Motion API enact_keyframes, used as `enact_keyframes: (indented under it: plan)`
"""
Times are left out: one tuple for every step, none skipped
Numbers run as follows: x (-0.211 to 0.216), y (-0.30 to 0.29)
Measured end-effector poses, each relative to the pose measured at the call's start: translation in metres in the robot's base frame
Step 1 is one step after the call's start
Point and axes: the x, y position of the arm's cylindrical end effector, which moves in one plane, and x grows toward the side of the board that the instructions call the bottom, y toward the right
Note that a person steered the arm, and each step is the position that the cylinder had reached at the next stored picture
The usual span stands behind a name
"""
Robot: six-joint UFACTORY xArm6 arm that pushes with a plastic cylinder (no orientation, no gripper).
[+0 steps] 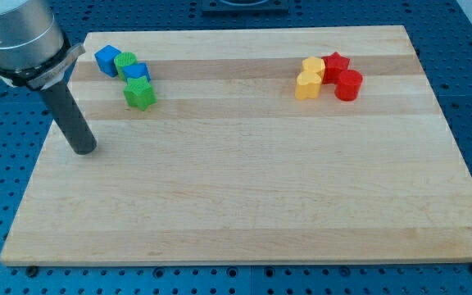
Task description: Separate the blue blocks and green blocks from each other
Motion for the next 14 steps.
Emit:
enact_keyframes:
  plan:
    - [0.0, -0.001]
    - [0.0, -0.003]
    - [0.0, -0.004]
    - [0.0, -0.005]
    - [0.0, -0.008]
    - [0.0, -0.009]
    - [-0.015, -0.01]
    - [-0.036, -0.012]
    - [-0.039, -0.013]
    - [-0.101, -0.015]
    - [-0.182, -0.015]
    - [-0.195, -0.015]
    - [-0.196, -0.015]
    - [-0.216, -0.024]
